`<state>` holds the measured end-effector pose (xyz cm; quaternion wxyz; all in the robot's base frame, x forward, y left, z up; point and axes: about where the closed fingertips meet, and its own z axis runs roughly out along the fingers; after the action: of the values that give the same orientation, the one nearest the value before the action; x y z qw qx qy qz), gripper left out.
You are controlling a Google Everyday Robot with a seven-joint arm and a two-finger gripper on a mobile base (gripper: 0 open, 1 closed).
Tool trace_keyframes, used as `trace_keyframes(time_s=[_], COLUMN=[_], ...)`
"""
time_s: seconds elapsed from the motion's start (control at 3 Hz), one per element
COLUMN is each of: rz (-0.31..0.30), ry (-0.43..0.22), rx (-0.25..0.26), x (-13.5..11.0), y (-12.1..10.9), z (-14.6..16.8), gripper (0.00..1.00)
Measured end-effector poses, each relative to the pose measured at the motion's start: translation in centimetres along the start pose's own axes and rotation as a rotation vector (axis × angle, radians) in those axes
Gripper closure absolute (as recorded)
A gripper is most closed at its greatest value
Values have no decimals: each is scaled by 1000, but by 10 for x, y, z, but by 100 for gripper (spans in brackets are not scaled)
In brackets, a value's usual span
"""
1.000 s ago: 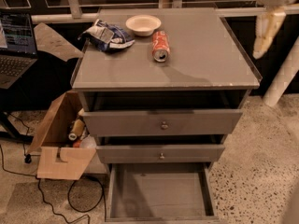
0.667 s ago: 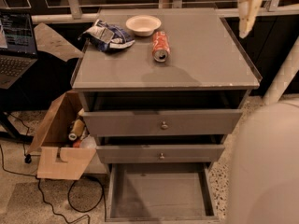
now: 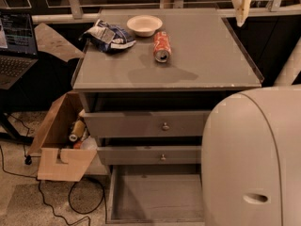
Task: Place coke can into bottom drawer
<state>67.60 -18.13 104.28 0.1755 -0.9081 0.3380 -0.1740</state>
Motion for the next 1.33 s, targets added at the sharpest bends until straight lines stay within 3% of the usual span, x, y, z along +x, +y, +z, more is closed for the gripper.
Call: trace_keyframes(time_s=[0.33, 1.0, 1.33], rz=[-59, -140, -179], ry=[-23, -49, -118], rx=[4, -73, -89], x=[-1, -2, -11], y=[-11, -22, -20], z=[22, 83, 116], gripper=[0, 0, 0])
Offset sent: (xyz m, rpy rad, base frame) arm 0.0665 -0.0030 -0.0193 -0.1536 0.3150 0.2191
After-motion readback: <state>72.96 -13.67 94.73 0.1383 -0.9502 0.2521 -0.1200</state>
